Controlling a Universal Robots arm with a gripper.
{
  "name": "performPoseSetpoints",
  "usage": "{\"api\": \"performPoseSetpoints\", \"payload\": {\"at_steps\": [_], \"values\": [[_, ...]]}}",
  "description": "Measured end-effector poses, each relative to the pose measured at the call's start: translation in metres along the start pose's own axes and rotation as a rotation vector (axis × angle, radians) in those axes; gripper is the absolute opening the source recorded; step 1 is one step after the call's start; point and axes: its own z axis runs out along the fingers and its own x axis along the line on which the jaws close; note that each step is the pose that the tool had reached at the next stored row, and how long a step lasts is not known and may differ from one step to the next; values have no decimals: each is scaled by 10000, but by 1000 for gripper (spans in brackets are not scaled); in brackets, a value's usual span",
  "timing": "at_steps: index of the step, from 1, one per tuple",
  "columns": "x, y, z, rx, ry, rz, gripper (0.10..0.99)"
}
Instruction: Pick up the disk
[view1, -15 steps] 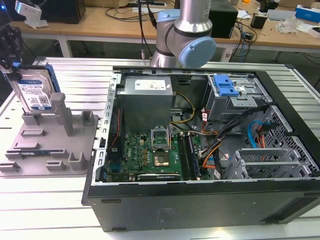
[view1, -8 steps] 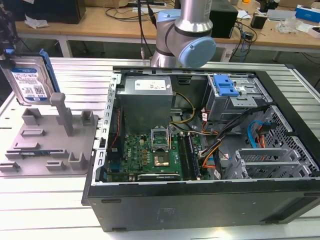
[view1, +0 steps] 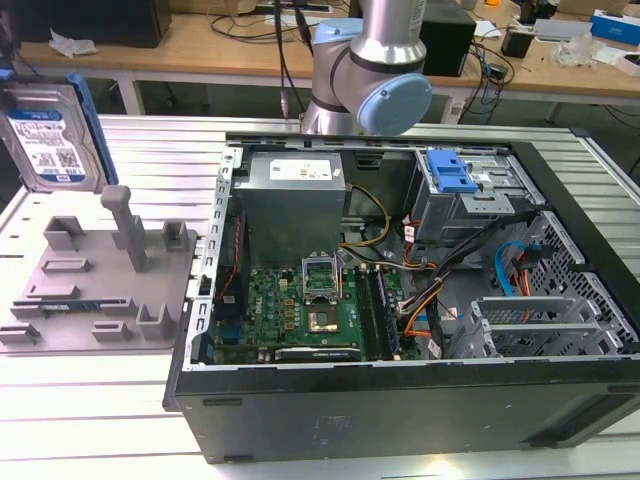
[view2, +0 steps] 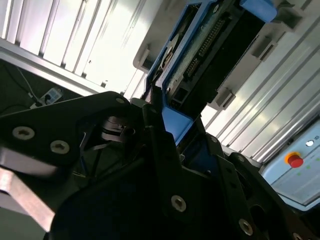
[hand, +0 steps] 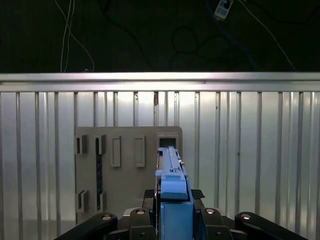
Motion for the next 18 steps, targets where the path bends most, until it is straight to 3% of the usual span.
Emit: {"api": "performPoseSetpoints", "payload": {"at_steps": [7, 10, 18], "values": [[13, -3, -267, 1, 0, 0, 369], [21, -5, -435, 0, 0, 0, 369], [35, -8, -720, 0, 0, 0, 369]]}}
